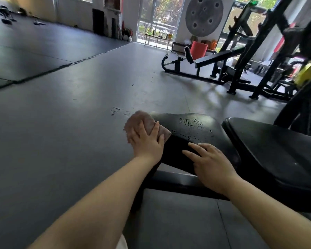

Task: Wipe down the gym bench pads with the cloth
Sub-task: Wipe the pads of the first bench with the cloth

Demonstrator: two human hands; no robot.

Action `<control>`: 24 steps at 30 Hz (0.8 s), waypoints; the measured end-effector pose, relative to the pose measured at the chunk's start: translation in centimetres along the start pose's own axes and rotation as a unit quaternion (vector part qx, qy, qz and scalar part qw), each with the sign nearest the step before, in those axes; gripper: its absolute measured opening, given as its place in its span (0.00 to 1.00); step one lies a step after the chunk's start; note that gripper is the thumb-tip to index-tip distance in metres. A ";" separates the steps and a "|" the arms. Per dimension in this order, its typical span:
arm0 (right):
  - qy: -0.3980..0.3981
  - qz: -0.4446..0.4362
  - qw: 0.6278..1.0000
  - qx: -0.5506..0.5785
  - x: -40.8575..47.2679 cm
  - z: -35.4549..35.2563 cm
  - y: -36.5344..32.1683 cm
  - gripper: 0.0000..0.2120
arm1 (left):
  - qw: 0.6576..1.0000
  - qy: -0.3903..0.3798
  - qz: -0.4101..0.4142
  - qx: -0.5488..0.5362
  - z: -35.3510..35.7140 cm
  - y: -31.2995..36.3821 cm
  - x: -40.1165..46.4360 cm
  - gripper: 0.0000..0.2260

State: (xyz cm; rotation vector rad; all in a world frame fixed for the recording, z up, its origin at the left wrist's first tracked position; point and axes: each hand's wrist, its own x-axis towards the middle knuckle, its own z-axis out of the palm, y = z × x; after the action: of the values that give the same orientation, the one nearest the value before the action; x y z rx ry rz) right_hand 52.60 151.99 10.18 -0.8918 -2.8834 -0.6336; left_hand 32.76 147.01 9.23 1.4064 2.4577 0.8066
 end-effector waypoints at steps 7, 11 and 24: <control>0.125 -0.053 0.987 0.086 0.6 0.0 2.0 0.19 | 0.968 -0.032 0.130 0.211 0.6 1.8 -1.7 0.25; 0.149 -0.096 0.975 0.133 0.2 0.7 3.3 0.18 | 0.959 -0.056 0.122 0.251 0.0 2.6 0.6 0.23; 0.187 -0.073 0.948 0.248 -1.6 1.2 5.6 0.15 | 0.976 -0.086 -0.003 0.203 -0.6 4.8 4.1 0.21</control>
State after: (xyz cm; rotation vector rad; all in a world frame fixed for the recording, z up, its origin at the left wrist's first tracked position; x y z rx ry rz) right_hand 57.07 155.80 10.89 -0.4339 -2.5817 -0.0522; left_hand 33.87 152.20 12.77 1.5155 2.5810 0.1705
